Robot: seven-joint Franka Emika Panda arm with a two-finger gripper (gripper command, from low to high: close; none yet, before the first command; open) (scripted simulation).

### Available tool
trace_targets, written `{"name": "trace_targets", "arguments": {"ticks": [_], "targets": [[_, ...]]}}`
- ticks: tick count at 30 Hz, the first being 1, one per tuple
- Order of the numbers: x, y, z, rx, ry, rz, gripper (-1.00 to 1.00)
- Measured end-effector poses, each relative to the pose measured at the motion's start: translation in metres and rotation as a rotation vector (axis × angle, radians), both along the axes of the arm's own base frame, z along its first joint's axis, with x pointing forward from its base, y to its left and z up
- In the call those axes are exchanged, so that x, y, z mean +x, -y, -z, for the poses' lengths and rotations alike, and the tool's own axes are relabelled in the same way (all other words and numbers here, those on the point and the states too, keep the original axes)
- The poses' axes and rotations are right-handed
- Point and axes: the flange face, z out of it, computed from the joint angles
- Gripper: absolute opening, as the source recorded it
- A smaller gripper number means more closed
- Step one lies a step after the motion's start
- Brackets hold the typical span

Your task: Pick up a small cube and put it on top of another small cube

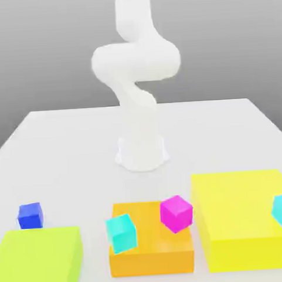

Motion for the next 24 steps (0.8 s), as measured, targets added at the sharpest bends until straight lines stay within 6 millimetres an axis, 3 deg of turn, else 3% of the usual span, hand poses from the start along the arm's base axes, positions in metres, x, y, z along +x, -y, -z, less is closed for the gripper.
{"name": "trace_targets", "arguments": {"ticks": [5, 8, 11, 15, 19, 23, 24], "targets": [[0.041, 0.070, 0.100, -0.112, -0.179, 0.005, 0.00], [0.048, 0.115, 0.162, -0.148, -0.287, -0.006, 0.00], [0.041, 0.158, 0.224, -0.162, -0.392, -0.026, 0.00], [0.015, 0.208, 0.306, -0.149, -0.522, -0.066, 0.00], [-0.032, 0.248, 0.384, -0.098, -0.631, -0.110, 0.00], [-0.086, 0.265, 0.456, -0.024, -0.710, -0.177, 0.00], [-0.091, 0.265, 0.469, -0.016, -0.717, -0.190, 0.00]]}}
